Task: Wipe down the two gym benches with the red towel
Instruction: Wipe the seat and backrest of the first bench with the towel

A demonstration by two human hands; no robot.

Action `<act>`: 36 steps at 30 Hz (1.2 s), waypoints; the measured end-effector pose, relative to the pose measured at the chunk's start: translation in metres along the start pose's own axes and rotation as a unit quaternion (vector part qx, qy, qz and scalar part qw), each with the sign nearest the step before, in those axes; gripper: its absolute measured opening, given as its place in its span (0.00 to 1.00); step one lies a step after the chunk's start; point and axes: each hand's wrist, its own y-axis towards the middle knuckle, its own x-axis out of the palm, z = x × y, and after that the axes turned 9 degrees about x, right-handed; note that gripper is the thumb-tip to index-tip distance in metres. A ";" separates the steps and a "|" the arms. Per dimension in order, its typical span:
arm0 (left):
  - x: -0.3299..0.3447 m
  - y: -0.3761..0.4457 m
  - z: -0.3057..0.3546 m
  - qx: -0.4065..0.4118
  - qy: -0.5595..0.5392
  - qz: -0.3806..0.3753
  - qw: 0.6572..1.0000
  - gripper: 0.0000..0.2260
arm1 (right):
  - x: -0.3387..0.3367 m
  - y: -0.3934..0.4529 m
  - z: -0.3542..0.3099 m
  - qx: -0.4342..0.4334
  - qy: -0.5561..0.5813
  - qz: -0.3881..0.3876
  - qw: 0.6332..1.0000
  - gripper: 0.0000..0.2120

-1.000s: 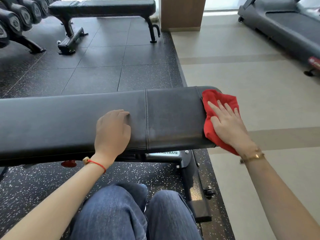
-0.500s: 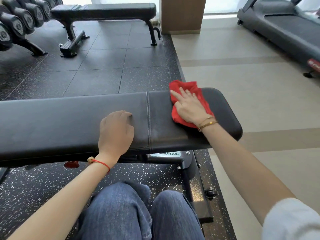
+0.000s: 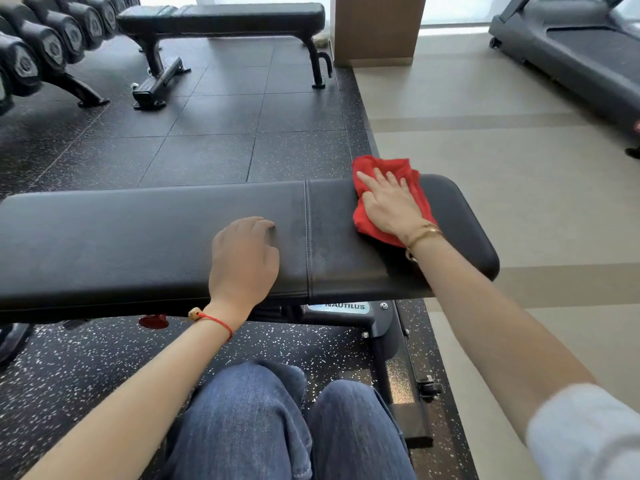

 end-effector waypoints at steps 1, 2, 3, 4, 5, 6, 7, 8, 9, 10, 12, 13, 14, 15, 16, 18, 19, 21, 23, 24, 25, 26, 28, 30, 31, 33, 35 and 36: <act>-0.001 0.000 0.000 0.000 0.000 -0.001 1.000 0.16 | 0.006 0.002 -0.019 -0.021 0.002 -0.006 1.000 0.25; -0.001 0.001 0.000 -0.001 -0.001 -0.001 1.000 0.16 | 0.012 -0.001 -0.038 -0.050 0.004 -0.013 0.999 0.25; -0.002 0.001 0.000 -0.003 -0.002 0.000 1.000 0.16 | 0.020 -0.009 -0.055 -0.082 0.007 -0.019 0.996 0.25; -0.003 0.001 -0.001 -0.004 -0.004 0.002 1.000 0.17 | 0.026 -0.021 -0.068 -0.112 0.009 -0.023 0.993 0.25; -0.003 0.001 -0.001 -0.005 -0.005 0.003 1.000 0.17 | 0.030 -0.034 -0.075 -0.137 0.011 -0.023 0.990 0.25; -0.004 0.001 -0.001 -0.004 -0.006 0.006 1.000 0.17 | 0.032 -0.047 -0.077 -0.158 0.014 -0.022 0.987 0.25; -0.003 0.000 -0.002 -0.003 -0.007 0.008 1.000 0.18 | 0.032 -0.061 -0.074 -0.178 0.017 -0.020 0.984 0.25; -0.003 0.000 -0.003 -0.002 -0.008 0.011 1.000 0.18 | 0.032 -0.074 -0.067 -0.194 0.021 -0.015 0.981 0.26; -0.002 0.000 -0.003 -0.002 -0.010 0.013 1.000 0.18 | 0.031 -0.085 -0.057 -0.204 0.024 -0.009 0.979 0.26; -0.002 0.000 -0.004 -0.002 -0.012 0.015 1.000 0.18 | 0.029 -0.093 -0.045 -0.209 0.025 -0.005 0.978 0.26; -0.001 -0.001 -0.004 0.000 -0.012 0.018 1.000 0.18 | 0.023 -0.093 -0.025 -0.197 0.017 -0.001 0.980 0.26; 0.000 -0.001 -0.003 0.000 -0.010 0.018 1.000 0.18 | 0.021 -0.086 -0.019 -0.181 0.012 0.000 0.983 0.26; 0.001 0.000 -0.002 -0.003 -0.008 0.018 1.000 0.18 | 0.018 -0.075 -0.017 -0.159 0.008 -0.002 0.987 0.25; 0.001 0.001 0.000 -0.006 -0.006 0.018 1.000 0.17 | 0.015 -0.061 -0.020 -0.133 0.006 -0.007 0.991 0.25; 0.001 0.001 0.001 -0.009 -0.005 0.016 1.000 0.16 | 0.014 -0.049 -0.025 -0.108 0.003 -0.012 0.994 0.25; 0.002 0.001 0.002 -0.015 -0.002 0.012 1.000 0.15 | 0.017 -0.035 -0.042 -0.088 -0.001 -0.014 0.996 0.25; 0.002 0.000 0.001 -0.016 0.000 0.012 1.000 0.15 | 0.019 -0.034 -0.049 -0.092 -0.002 -0.012 0.996 0.25; 0.002 0.000 0.001 -0.019 0.002 0.015 1.000 0.15 | 0.025 -0.046 -0.060 -0.120 -0.005 -0.006 0.993 0.25; 0.001 0.001 0.002 -0.017 0.001 0.018 1.000 0.16 | 0.031 -0.070 -0.063 -0.160 -0.003 0.006 0.987 0.25; 0.001 0.001 0.002 -0.014 -0.001 0.019 1.000 0.16 | 0.033 -0.084 -0.061 -0.176 0.002 0.008 0.984 0.25; 0.000 0.000 0.002 -0.011 -0.003 0.020 1.000 0.17 | 0.034 -0.098 -0.058 -0.187 0.008 0.007 0.982 0.26; 0.000 0.000 0.001 -0.008 -0.005 0.019 1.000 0.18 | 0.034 -0.109 -0.053 -0.191 0.014 0.008 0.981 0.26; 0.000 -0.002 -0.002 -0.001 -0.010 0.020 1.000 0.19 | 0.033 -0.124 -0.035 -0.178 0.017 0.019 0.984 0.26; 0.001 -0.002 -0.004 0.005 -0.013 0.021 1.000 0.19 | 0.027 -0.123 -0.010 -0.133 0.008 0.041 0.990 0.27; 0.002 -0.003 -0.004 0.008 -0.013 0.021 1.000 0.19 | 0.023 -0.117 0.003 -0.104 -0.004 0.051 0.993 0.26; 0.003 -0.003 -0.002 0.007 -0.010 0.021 1.000 0.19 | 0.014 -0.092 0.020 -0.043 -0.031 0.054 0.997 0.25; 0.004 -0.002 -0.002 0.002 -0.009 0.021 1.000 0.18 | 0.007 -0.062 0.019 0.004 -0.030 0.038 0.999 0.25; 0.004 -0.002 -0.001 -0.001 -0.008 0.021 1.000 0.17 | 0.005 -0.051 0.013 0.013 -0.023 0.031 0.999 0.25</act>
